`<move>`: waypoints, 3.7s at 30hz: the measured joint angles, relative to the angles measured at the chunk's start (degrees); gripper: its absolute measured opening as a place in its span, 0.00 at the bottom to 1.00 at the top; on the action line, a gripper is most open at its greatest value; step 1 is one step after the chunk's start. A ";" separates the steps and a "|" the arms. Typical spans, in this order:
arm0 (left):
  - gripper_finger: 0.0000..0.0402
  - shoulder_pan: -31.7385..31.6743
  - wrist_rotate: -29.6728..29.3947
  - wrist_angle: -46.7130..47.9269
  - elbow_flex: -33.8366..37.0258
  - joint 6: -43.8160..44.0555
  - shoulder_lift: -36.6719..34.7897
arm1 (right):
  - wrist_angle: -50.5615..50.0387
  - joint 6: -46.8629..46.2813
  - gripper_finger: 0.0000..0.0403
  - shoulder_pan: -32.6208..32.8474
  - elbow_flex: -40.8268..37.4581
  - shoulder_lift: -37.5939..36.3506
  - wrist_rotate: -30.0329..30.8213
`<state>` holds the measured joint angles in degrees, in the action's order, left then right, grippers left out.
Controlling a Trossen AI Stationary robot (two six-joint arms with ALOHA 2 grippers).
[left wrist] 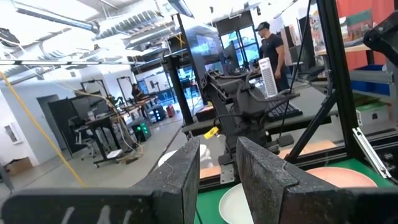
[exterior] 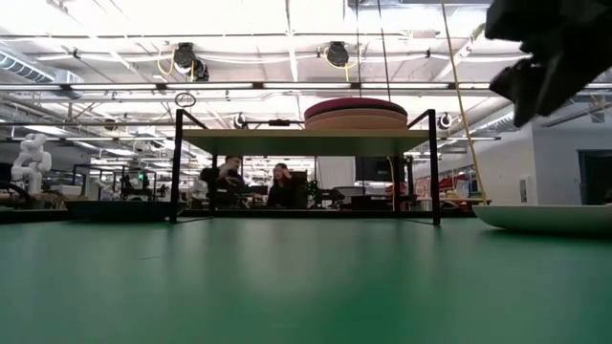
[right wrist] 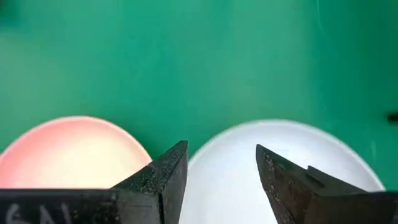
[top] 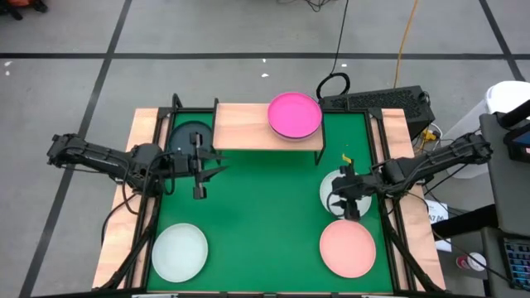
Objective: Place and stack plates onto a shelf
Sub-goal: Put the right white plate on the shelf
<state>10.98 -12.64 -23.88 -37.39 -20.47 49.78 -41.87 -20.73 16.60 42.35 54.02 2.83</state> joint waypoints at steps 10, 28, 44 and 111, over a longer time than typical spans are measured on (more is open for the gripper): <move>0.28 -0.02 0.07 0.02 0.00 -0.04 0.02 | -6.37 -6.42 0.42 3.95 0.00 3.68 -0.13; 0.28 -0.02 0.07 0.07 0.00 -0.13 0.02 | 4.48 -13.04 0.42 7.52 -0.09 19.23 4.88; 0.28 -0.02 0.07 0.07 0.00 -0.08 0.02 | 5.61 -16.15 0.40 7.51 -0.08 25.39 9.35; 0.28 -0.02 0.07 0.07 0.00 -0.09 0.04 | 41.62 38.76 0.00 -11.14 27.80 25.32 12.91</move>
<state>10.96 -12.58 -23.81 -37.39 -20.56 49.82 -0.24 18.03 5.46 70.15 79.34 15.74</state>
